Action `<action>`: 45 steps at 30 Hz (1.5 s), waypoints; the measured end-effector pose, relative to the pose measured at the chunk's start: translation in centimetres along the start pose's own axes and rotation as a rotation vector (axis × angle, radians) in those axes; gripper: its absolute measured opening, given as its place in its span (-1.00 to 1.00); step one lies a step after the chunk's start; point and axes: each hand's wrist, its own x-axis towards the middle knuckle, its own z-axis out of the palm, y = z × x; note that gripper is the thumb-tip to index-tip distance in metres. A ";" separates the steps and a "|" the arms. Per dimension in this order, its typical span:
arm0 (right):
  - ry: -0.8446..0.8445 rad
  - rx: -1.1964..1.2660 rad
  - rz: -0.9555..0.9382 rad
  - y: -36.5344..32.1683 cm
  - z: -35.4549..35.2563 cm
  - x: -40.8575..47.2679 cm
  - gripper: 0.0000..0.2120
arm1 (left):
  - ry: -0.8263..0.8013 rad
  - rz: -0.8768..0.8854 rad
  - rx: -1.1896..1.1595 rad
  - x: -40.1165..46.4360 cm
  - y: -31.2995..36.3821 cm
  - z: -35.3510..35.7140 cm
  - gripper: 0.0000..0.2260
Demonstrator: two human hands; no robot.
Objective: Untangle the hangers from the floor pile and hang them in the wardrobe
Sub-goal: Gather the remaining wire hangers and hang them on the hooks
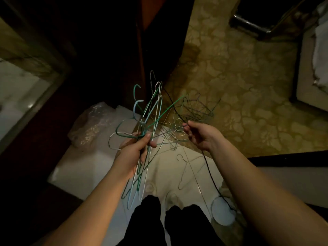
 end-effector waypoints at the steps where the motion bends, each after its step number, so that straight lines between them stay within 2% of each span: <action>1: -0.013 -0.012 0.005 0.1 0.4 -1.4 -0.77 | -0.010 0.016 -0.008 -1.5 0.5 -0.3 -0.75; 5: -0.085 -0.079 0.011 1.2 1.5 -6.4 -0.79 | -0.035 0.087 -0.025 -7.3 1.7 -1.1 -0.82; 9: -0.181 -0.286 -0.037 3.4 1.9 -10.5 -0.81 | 0.010 0.141 -0.195 -12.9 1.2 -1.5 -0.90; 13: -0.163 -0.623 -0.296 6.3 0.5 -14.1 -0.75 | 0.044 0.222 -0.298 -19.4 -1.1 -2.4 -0.86; 16: 0.006 -0.956 -0.572 8.4 -0.8 -15.1 -0.71 | 0.028 0.261 -0.384 -24.4 -2.8 -3.8 -0.75; 18: 0.040 -1.118 -0.718 9.8 -1.1 -15.9 -0.71 | 0.064 0.283 -0.388 -28.2 -3.9 -4.6 -0.78; 21: -0.134 -1.231 -0.804 12.4 0.4 -18.0 -0.60 | 0.207 0.290 -0.361 -34.5 -5.9 -5.5 -0.87; 24: -0.341 -1.357 -0.777 15.8 3.0 -20.4 -0.70 | 0.377 0.249 -0.347 -39.9 -8.2 -6.9 -0.87; 26: -0.416 -1.422 -0.800 18.5 4.9 -21.8 -0.75 | 0.462 0.243 -0.375 -43.4 -10.0 -8.3 -0.86; 29: -0.540 -1.468 -0.848 22.8 7.5 -24.2 -0.69 | 0.543 0.325 -0.490 -48.6 -13.1 -10.6 -0.91; 32: -0.668 -1.539 -0.860 27.7 10.3 -27.3 -0.66 | 0.672 0.351 -0.510 -54.1 -16.1 -12.6 -0.86; 39: -0.957 -1.609 -0.802 44.4 17.0 -35.8 -0.66 | 1.044 0.336 -0.606 -69.0 -26.3 -18.7 -0.83; 45: -1.114 -1.698 -0.821 60.3 19.5 -43.3 -0.63 | 1.369 0.295 -0.640 -82.8 -33.5 -23.1 -0.77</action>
